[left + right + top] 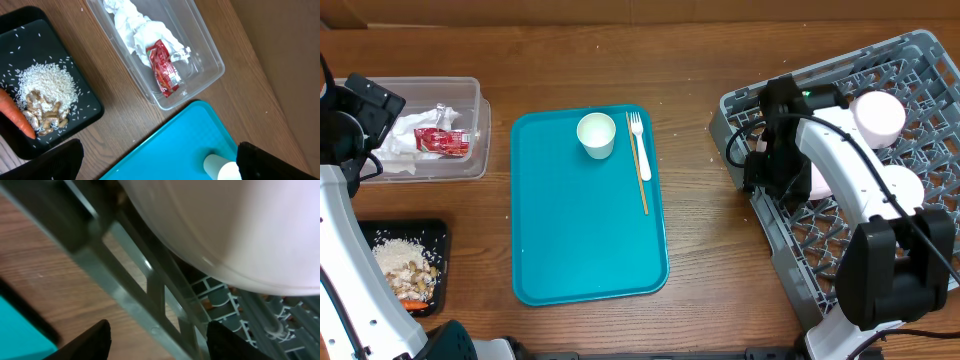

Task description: Sort waste into correct bins and load items into the dishwasher

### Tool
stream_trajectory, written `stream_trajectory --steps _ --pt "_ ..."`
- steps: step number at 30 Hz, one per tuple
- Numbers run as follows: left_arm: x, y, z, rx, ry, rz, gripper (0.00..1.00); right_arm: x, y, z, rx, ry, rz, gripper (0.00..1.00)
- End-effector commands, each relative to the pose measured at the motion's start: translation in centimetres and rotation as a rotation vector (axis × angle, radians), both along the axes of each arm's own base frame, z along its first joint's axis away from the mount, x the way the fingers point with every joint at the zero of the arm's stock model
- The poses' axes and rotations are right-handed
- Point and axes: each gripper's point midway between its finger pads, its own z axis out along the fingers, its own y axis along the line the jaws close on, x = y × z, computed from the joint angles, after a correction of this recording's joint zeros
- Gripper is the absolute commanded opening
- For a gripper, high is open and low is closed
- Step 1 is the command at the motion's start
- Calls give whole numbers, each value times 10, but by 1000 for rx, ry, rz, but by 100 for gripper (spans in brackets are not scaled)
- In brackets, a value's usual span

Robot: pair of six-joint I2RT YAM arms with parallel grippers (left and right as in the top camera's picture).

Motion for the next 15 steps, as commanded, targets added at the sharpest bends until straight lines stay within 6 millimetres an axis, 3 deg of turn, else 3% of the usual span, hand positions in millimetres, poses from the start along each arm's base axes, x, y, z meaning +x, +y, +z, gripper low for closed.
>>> stream_trajectory --steps 1,3,6,11,15 --pt "0 0 0 -7 -3 11 100 -3 0 -6 7 6 3 57" --pt "0 0 0 -7 -3 11 100 1 1 -7 10 -9 3 49" --pt "0 0 1 -7 -4 11 100 9 4 -8 24 -43 1 29" --pt "0 0 0 -7 -3 11 100 32 8 -10 43 -137 1 17" --pt "0 0 0 -7 -3 11 100 49 11 -10 57 -202 -2 15"
